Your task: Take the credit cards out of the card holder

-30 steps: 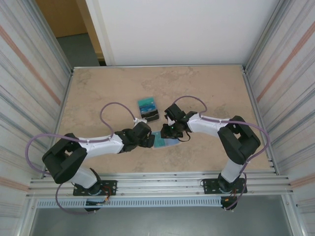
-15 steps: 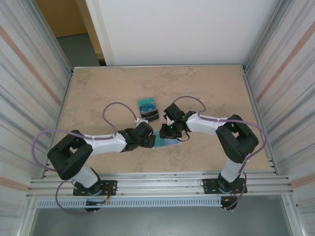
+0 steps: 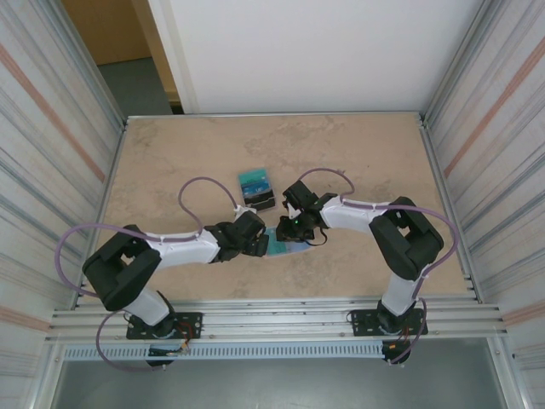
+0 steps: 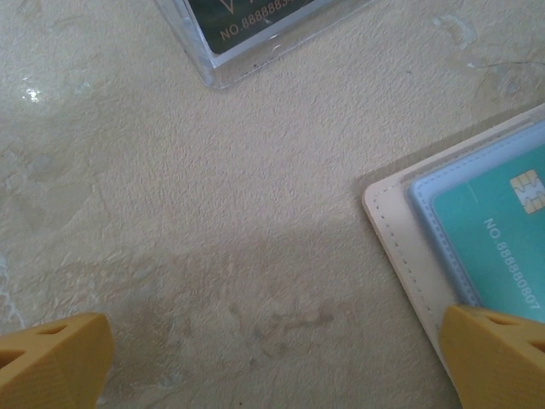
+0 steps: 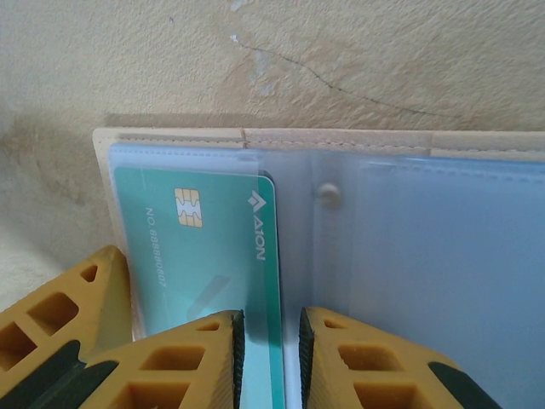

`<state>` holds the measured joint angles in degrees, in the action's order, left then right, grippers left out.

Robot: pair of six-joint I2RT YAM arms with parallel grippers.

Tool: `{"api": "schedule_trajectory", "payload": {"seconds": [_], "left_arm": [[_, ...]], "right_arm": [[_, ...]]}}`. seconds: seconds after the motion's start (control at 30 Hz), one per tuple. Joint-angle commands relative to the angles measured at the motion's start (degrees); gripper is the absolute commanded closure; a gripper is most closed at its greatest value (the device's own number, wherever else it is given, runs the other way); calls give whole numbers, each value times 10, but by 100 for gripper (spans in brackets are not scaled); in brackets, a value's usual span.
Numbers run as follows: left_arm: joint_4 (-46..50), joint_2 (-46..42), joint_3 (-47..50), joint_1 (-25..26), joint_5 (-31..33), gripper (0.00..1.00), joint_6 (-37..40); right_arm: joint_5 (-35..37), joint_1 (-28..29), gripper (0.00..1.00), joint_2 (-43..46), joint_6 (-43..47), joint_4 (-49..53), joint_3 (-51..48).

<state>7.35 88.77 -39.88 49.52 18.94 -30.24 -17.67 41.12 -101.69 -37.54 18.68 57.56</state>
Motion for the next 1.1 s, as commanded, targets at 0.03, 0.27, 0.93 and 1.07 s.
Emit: {"api": "schedule_trajectory", "payload": {"seconds": [0.03, 0.27, 0.93, 1.07], "left_arm": [[31, 16, -16, 2, 13, 1, -2], [44, 30, -24, 2, 16, 1, 1], [82, 31, -36, 2, 30, 1, -4], [87, 31, -35, 2, 31, 1, -6]], "right_arm": [[-29, -4, 74, -14, -13, -9, 11], [-71, -14, 74, -13, -29, -47, -7], [-203, -52, 79, 21, -95, -218, -102], [-209, -54, 79, 27, -109, -242, -117]]}}
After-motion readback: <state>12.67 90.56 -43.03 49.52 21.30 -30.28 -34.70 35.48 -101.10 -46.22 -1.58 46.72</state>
